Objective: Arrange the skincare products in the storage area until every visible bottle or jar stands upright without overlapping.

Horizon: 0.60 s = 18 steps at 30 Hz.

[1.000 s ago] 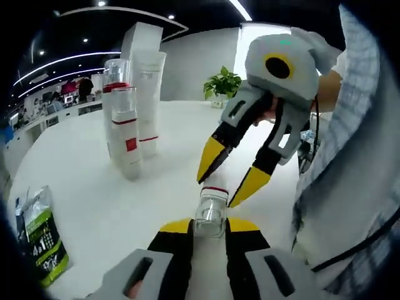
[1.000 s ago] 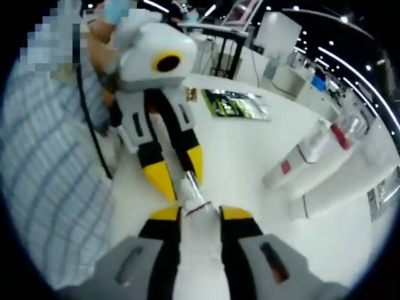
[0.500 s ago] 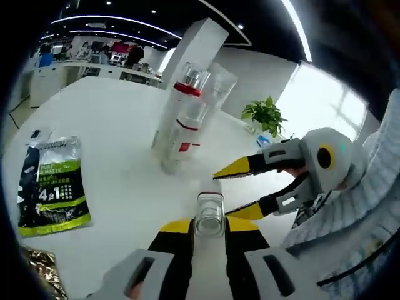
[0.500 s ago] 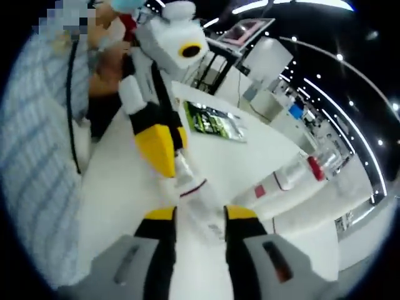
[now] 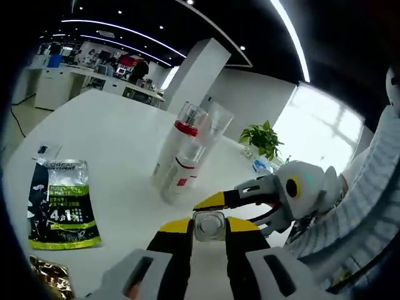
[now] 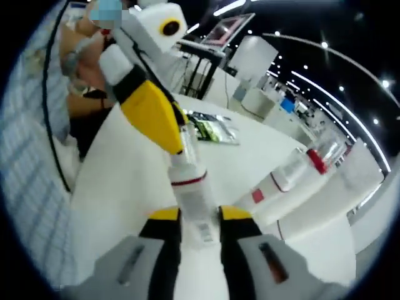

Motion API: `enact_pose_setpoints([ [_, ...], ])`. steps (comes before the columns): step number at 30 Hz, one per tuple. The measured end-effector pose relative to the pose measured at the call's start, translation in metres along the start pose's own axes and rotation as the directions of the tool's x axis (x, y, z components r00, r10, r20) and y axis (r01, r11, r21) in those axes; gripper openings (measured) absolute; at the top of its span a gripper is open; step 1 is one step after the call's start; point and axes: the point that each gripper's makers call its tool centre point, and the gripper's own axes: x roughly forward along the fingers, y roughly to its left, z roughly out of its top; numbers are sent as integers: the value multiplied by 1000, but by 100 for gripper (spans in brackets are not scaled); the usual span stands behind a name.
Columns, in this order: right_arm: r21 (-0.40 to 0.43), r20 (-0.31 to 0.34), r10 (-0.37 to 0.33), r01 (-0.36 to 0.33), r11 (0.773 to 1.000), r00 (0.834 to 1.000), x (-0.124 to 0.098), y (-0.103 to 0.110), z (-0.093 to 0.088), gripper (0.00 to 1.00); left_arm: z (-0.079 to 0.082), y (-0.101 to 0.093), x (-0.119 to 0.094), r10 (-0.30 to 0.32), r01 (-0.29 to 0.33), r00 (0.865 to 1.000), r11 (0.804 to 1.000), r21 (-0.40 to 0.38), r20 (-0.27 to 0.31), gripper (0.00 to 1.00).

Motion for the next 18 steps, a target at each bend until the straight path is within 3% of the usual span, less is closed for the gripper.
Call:
enact_pose_setpoints([
  [4, 109, 51, 48, -54, 993, 998, 4, -2, 11, 20, 14, -12, 1, -47, 44, 996, 998, 42, 70, 22],
  [7, 176, 89, 82, -97, 980, 993, 5, 3, 18, 18, 17, -22, 4, -83, 77, 993, 994, 73, 80, 24],
  [8, 233, 81, 96, -112, 966, 992, 5, 6, 15, 18, 15, -25, 5, -94, 88, 993, 992, 90, 68, 25],
  [11, 236, 85, 84, -102, 966, 993, 6, 2, 15, 18, 11, -22, 10, -55, 44, 996, 985, 165, 63, 26],
  [18, 234, 85, 101, -118, 965, 991, 8, 5, 18, 18, 1, -10, 11, -31, 25, 999, 987, 159, 36, 26],
])
